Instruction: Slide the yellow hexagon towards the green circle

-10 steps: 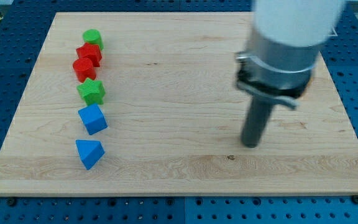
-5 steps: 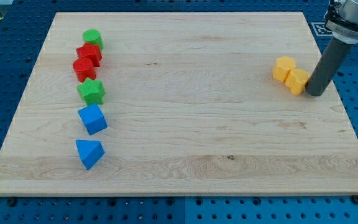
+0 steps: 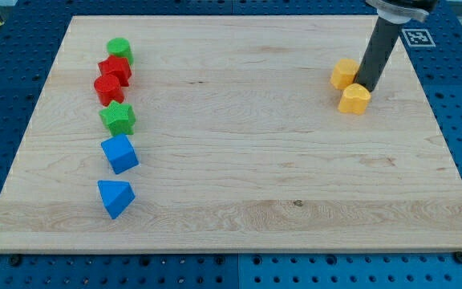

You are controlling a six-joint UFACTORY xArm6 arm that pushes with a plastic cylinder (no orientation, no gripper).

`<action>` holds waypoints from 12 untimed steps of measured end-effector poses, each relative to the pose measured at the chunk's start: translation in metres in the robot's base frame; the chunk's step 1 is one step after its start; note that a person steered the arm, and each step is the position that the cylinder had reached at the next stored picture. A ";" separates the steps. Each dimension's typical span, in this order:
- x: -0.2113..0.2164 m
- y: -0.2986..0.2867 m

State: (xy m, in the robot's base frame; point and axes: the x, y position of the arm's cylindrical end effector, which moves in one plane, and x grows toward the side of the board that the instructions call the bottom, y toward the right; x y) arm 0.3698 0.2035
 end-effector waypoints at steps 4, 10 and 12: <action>-0.020 0.003; -0.055 -0.115; -0.055 -0.170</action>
State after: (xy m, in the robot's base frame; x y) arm 0.3148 0.0332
